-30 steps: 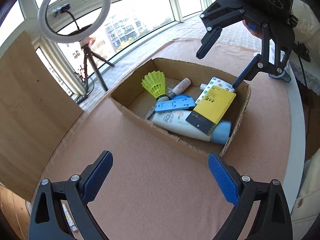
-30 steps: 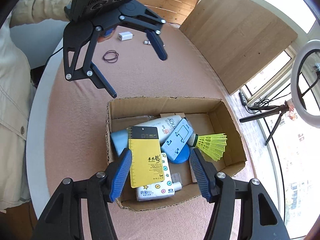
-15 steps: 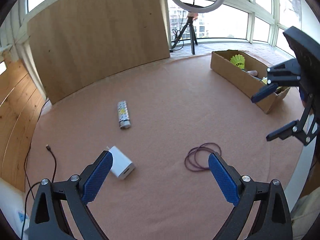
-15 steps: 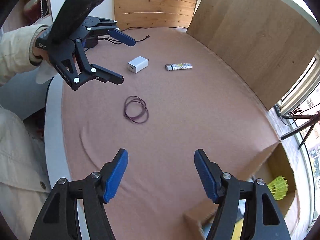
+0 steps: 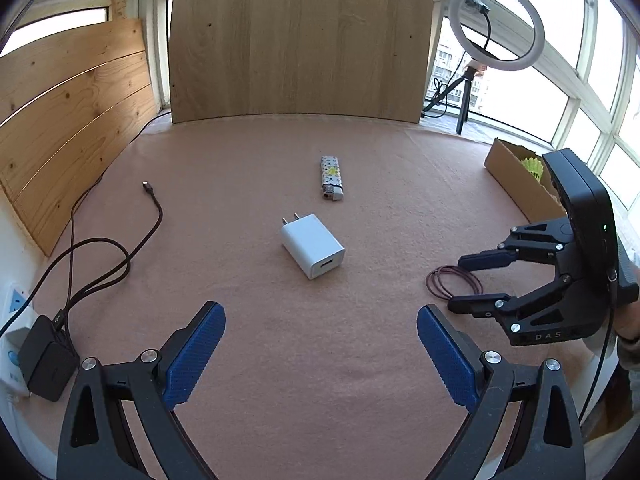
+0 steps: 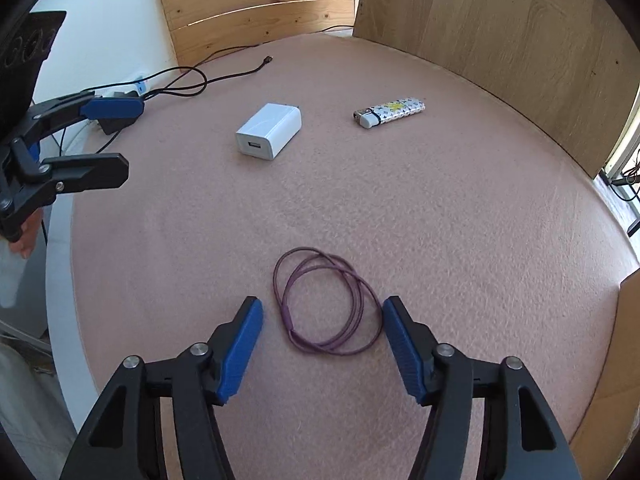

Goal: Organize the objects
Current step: 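Grasp the purple rubber bands with the right gripper, then grasp the white charger with the left gripper while the right holds the rubber bands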

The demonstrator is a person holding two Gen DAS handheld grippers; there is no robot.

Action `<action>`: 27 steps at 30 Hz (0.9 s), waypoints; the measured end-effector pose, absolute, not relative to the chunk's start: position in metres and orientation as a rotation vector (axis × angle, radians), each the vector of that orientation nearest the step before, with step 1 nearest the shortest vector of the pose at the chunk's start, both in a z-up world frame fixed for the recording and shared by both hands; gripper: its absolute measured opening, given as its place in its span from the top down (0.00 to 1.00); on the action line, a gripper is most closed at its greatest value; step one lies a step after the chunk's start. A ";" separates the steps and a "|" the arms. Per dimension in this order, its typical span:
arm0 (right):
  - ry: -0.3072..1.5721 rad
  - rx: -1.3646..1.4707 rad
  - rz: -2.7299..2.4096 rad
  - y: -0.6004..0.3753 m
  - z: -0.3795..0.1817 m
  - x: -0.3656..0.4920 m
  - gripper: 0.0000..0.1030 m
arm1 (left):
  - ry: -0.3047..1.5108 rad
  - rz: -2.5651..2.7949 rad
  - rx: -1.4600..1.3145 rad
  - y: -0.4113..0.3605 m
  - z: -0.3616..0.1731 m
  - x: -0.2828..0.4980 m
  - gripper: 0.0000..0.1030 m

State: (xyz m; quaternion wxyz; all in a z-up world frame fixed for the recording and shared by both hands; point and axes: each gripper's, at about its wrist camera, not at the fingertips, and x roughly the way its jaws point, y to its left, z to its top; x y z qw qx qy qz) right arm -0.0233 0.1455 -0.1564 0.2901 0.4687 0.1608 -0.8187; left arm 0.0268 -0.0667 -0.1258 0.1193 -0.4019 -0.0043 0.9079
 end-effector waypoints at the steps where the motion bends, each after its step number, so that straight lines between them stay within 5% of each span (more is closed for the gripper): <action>1: 0.421 1.251 -2.186 0.146 -0.155 -0.026 0.69 | -0.042 2.657 -1.171 -0.061 -0.126 0.023 0.03; 2: 0.411 1.254 -2.189 0.147 -0.154 -0.028 0.88 | -0.069 2.662 -1.166 -0.055 -0.125 0.019 0.02; 3: 0.399 1.260 -2.189 0.148 -0.154 -0.030 0.95 | -0.094 2.670 -1.170 -0.047 -0.125 0.012 0.02; 9: 0.352 1.278 -2.193 0.163 -0.153 -0.030 0.97 | -0.269 2.647 -1.196 -0.011 -0.133 -0.033 0.02; 22: 0.225 1.338 -2.308 0.236 -0.151 -0.011 0.97 | -0.188 3.011 -1.296 -0.008 -0.148 -0.065 0.02; 24: 0.220 1.334 -2.315 0.236 -0.151 -0.011 0.97 | -0.162 2.999 -1.342 -0.009 -0.156 -0.069 0.07; 27: 0.207 1.332 -2.321 0.234 -0.152 -0.013 0.97 | -0.201 2.955 -1.423 -0.014 -0.170 -0.073 0.34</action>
